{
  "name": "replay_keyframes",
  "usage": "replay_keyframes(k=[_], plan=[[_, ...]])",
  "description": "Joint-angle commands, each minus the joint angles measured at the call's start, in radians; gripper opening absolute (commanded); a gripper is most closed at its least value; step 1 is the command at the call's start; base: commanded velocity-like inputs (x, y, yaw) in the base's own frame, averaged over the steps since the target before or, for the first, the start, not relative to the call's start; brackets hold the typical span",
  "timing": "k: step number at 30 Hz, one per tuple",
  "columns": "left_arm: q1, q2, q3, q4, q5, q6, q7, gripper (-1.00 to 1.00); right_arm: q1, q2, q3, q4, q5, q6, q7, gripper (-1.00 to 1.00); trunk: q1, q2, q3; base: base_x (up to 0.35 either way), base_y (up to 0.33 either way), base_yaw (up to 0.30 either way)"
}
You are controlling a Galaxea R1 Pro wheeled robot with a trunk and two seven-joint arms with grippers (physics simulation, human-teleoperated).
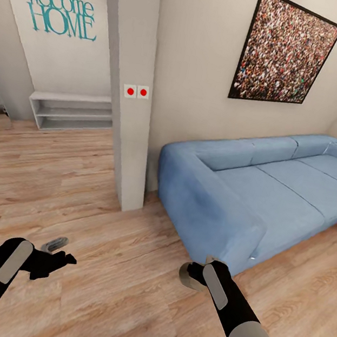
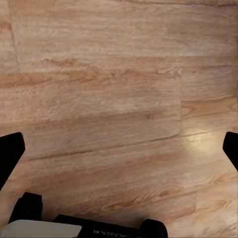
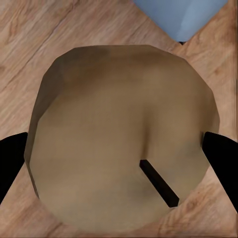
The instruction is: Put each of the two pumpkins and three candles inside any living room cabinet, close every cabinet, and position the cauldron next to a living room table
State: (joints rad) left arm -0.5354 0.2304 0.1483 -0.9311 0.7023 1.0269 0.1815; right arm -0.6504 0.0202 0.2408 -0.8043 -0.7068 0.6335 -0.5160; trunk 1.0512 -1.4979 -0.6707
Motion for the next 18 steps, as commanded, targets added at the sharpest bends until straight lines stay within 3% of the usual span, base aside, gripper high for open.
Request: replay_keyframes(k=[1, 4, 6, 8, 10, 12, 15, 18], plan=[[0.000, 0.001, -0.002, 0.001, 0.000, -0.001, 0.009, 1.00, 0.000, 0.000, -0.001, 0.006, -0.003, -0.001, 0.006, -1.00, -0.004, 0.007, 0.003, 0.000, 0.000, -0.280], [0.006, 0.003, -0.005, 0.012, -0.018, -0.004, 0.029, 1.00, 0.000, 0.000, -0.001, 0.020, -0.015, -0.001, 0.041, -1.00, -0.004, 0.007, 0.003, 0.000, 0.000, -0.280], [0.014, 0.005, -0.004, 0.018, -0.049, -0.006, 0.034, 1.00, 0.000, -0.002, -0.004, 0.023, -0.019, -0.004, 0.057, -1.00, -0.004, 0.007, 0.003, 0.000, 0.000, -0.280], [0.015, 0.006, -0.003, 0.022, -0.120, -0.029, 0.037, 1.00, 0.000, -0.003, -0.005, 0.026, -0.025, -0.014, 0.067, -1.00, -0.004, 0.007, 0.003, 0.000, 0.000, -0.280], [0.018, 0.002, -0.003, 0.031, -0.213, -0.131, 0.036, 1.00, 0.005, -0.004, -0.005, 0.027, -0.030, -0.045, 0.070, -1.00, -0.004, 0.007, 0.003, -0.057, 0.002, -0.280], [0.023, -0.003, -0.003, 0.086, -0.269, -0.188, 0.036, 1.00, 0.054, -0.004, -0.004, 0.031, -0.030, -0.070, 0.071, -1.00, -0.004, 0.007, 0.003, -0.206, 0.026, -0.280], [0.028, -0.003, -0.003, 0.185, -0.299, -0.281, 0.033, 1.00, 0.111, -0.004, -0.004, 0.030, -0.028, -0.080, 0.071, -1.00, -0.004, 0.007, 0.003, -0.233, 0.008, -0.280], [0.029, -0.005, -0.007, 0.211, -0.306, -0.333, 0.032, 1.00, 0.120, -0.004, -0.004, 0.029, -0.028, -0.080, 0.070, -1.00, -0.004, 0.007, 0.003, -0.080, 0.002, -0.280]])
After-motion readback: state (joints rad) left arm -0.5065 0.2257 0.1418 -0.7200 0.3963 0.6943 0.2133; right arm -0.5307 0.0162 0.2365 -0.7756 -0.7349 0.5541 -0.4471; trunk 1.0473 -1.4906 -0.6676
